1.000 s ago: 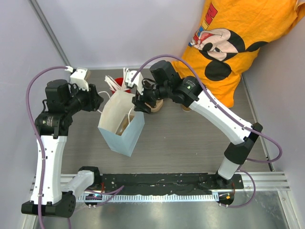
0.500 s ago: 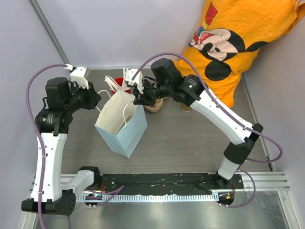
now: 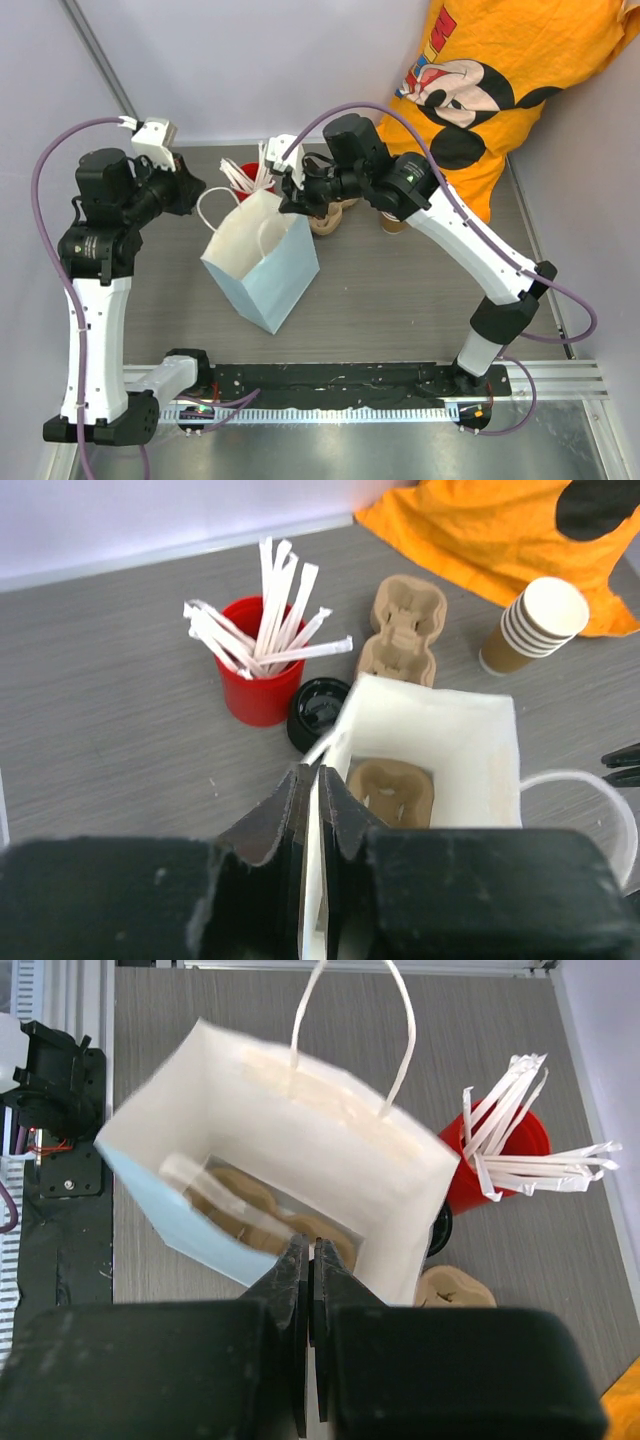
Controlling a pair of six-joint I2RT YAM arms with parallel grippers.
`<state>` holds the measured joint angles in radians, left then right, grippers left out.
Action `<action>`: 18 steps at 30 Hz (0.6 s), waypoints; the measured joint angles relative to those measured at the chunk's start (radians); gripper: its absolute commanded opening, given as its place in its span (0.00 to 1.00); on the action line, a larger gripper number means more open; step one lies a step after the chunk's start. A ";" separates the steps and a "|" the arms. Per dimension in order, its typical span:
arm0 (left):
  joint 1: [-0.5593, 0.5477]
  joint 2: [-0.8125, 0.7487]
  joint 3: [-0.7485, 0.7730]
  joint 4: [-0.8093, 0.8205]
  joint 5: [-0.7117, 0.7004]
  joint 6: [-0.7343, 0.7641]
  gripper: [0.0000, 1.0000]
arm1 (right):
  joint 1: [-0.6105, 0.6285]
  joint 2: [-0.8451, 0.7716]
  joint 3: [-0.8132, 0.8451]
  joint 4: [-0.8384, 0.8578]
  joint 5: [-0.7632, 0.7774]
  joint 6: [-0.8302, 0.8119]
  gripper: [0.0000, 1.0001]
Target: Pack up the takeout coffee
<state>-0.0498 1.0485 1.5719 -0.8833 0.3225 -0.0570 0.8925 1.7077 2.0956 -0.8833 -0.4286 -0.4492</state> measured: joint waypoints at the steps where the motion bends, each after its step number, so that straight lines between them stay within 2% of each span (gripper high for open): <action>1: 0.000 0.002 0.016 0.001 0.003 -0.003 0.11 | 0.000 -0.002 0.008 0.000 0.000 0.000 0.01; 3: 0.000 0.003 0.037 0.001 0.010 -0.011 0.17 | 0.000 -0.010 0.013 0.000 0.003 0.002 0.01; 6: 0.000 0.001 0.043 0.002 0.014 -0.014 0.36 | 0.000 -0.027 0.012 0.000 0.008 0.003 0.01; 8: 0.000 0.001 0.036 0.004 0.015 -0.015 0.43 | 0.000 -0.048 -0.015 0.007 0.010 0.003 0.05; 9: 0.000 -0.002 0.029 0.005 0.016 -0.014 0.43 | 0.000 -0.061 -0.033 0.008 0.011 0.002 0.15; 11: 0.000 -0.010 0.005 0.003 0.019 -0.017 0.46 | 0.000 -0.081 -0.069 0.006 0.013 0.000 0.25; 12: 0.000 -0.011 -0.003 0.002 0.020 -0.017 0.48 | 0.000 -0.085 -0.075 0.005 0.016 0.005 0.34; 15: 0.000 -0.012 -0.008 0.004 0.031 -0.016 0.50 | 0.000 -0.086 -0.074 -0.005 0.024 -0.004 0.50; 18: 0.000 -0.013 -0.008 0.005 0.051 -0.016 0.53 | 0.000 -0.084 -0.039 -0.038 0.021 -0.020 0.62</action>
<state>-0.0498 1.0355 1.5639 -0.8783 0.3740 -0.0731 0.8925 1.6234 2.0563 -0.9211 -0.4076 -0.4694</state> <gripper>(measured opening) 0.506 0.512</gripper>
